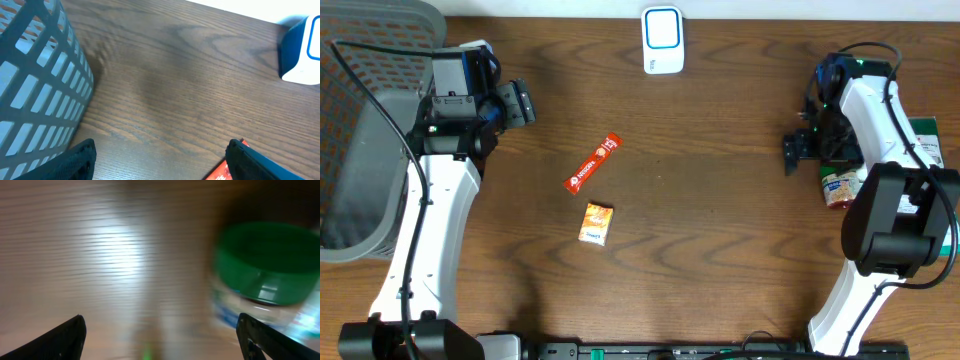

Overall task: Scan the item barcode
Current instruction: 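Open the right gripper and move it to the orange juice box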

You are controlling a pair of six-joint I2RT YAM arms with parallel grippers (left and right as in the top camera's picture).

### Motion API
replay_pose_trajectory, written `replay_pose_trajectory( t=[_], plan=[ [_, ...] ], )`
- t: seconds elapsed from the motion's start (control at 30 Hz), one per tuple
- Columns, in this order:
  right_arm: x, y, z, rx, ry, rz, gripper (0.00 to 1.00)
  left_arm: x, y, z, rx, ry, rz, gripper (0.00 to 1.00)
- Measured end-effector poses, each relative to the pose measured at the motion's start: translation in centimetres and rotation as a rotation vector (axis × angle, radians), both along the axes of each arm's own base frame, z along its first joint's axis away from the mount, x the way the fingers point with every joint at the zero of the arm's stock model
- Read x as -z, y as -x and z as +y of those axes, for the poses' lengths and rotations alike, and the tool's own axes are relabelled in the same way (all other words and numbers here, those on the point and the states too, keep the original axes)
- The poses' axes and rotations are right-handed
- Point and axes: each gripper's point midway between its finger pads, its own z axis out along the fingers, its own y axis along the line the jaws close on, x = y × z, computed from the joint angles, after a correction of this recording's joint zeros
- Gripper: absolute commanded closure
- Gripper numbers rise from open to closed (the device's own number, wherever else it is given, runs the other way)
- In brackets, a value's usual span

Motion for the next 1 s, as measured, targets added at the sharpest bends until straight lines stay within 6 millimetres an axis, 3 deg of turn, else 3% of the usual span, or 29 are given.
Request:
replay_pose_trajectory(
  t=[0.3, 0.47, 0.53, 0.63, 0.8, 1.0],
  plan=[
    [-1.8, -0.6, 11.1, -0.026, -0.462, -0.028, 0.02, 0.0, 0.0, 0.0, 0.000, 0.000, 0.000, 0.17],
    [-2.4, 0.0, 17.5, -0.109, -0.555, -0.025, 0.01, 0.0, 0.0, 0.0, 0.000, 0.000, 0.000, 0.17],
    [-2.5, 0.3, 21.0, -0.136, -0.571, -0.036, 0.01, 0.0, 0.0, 0.0, 0.000, 0.000, 0.000, 0.17],
    [-2.6, 1.3, 24.1, -0.139, -0.577, -0.015, 0.01, 0.0, 0.0, 0.0, 0.000, 0.000, 0.000, 0.17],
    [-2.5, 4.4, 30.4, -0.150, -0.561, 0.028, 0.16, 0.0, 0.0, 0.0, 0.000, 0.000, 0.000, 0.17],
    [-1.3, 7.3, 35.1, -0.114, -0.413, -0.018, 0.41, 0.0, 0.0, 0.0, 0.000, 0.000, 0.000, 0.17]
  ],
)
